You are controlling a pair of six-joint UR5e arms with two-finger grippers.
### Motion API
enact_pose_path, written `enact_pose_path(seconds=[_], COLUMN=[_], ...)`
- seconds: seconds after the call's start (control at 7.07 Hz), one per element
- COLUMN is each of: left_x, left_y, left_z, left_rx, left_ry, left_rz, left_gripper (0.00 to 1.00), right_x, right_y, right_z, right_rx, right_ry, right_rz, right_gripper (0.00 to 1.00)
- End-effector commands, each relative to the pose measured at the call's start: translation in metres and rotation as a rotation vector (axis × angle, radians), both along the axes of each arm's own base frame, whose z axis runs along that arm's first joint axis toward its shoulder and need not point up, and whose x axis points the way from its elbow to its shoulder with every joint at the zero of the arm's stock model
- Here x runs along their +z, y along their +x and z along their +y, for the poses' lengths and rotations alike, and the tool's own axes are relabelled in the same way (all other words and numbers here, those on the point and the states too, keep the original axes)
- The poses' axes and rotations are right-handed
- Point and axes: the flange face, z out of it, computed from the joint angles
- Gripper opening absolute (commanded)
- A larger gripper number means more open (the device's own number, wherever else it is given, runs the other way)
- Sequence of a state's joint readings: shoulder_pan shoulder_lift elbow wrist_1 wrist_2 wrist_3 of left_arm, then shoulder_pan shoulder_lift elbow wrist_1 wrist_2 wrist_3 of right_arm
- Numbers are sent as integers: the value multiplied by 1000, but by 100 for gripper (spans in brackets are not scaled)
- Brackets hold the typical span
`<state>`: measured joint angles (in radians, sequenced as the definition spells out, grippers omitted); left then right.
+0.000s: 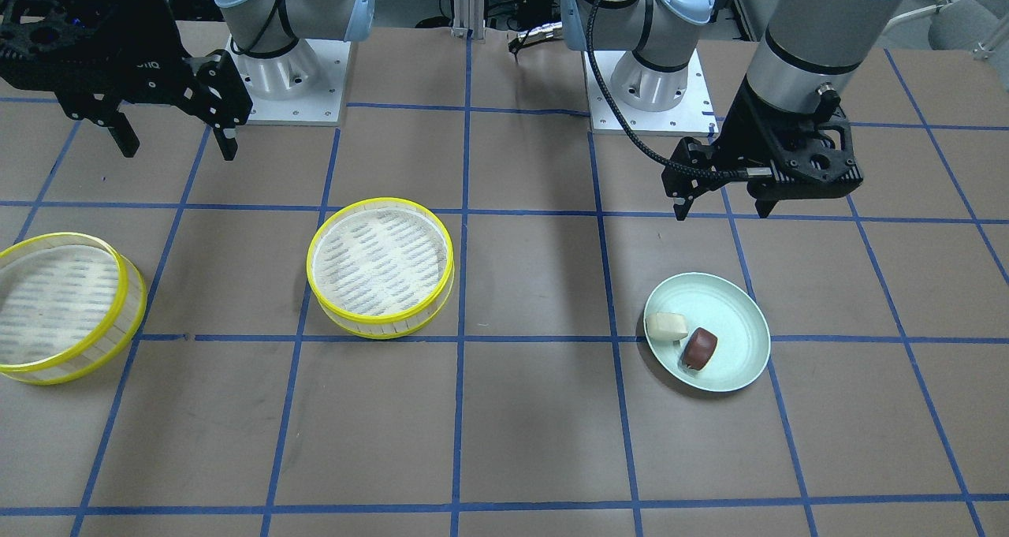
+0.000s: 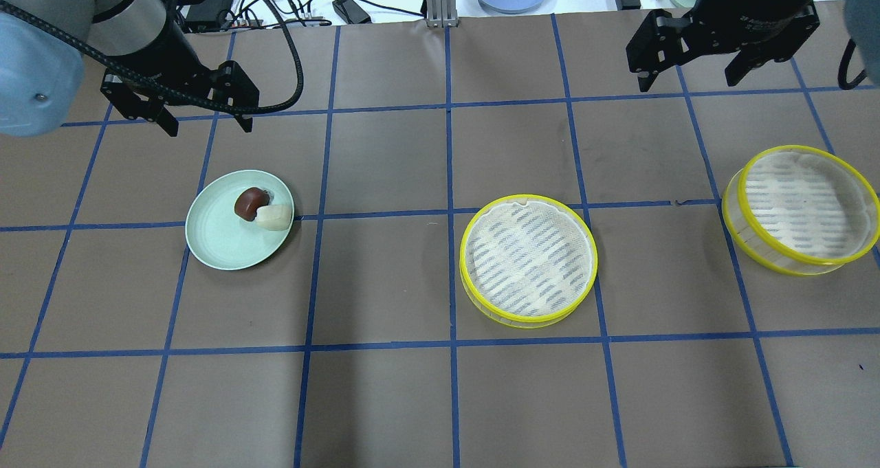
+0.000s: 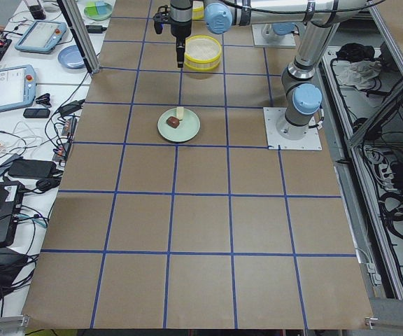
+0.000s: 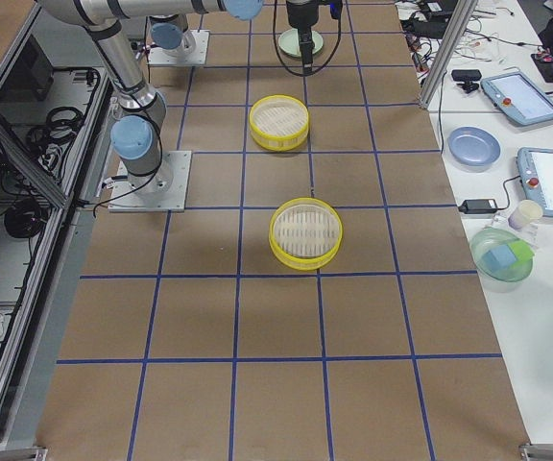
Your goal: Stack buns with steamer
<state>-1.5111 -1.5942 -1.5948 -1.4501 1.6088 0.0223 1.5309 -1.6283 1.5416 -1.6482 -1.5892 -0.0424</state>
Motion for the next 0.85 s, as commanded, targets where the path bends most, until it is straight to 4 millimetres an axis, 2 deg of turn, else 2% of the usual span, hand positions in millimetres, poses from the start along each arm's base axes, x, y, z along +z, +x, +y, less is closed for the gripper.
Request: enact_pose_path(seconds=[0.0,0.14,0.28,0.57,0.71], left_x=[0,-4,-1,2,-10], left_y=[0,-1,0,18,32], left_z=[1,-2,0,1,-6], left_rx=[1,-3,-4,26,54], left_ry=[-2,7,3,9,30], left_rz=[4,8,4,-14,5], left_gripper=[100,100,100,100,100], right_x=[-1,0,-1,-1,-3], right_y=[0,0,0,4,4], right_z=[0,1,0,-1,-1], right_rx=[4,2,5,-6,-7], right_ry=[6,5,5,-7,-1], right_rz=[0,0,1,-14,-13], right_gripper=[100,100,100,100,100])
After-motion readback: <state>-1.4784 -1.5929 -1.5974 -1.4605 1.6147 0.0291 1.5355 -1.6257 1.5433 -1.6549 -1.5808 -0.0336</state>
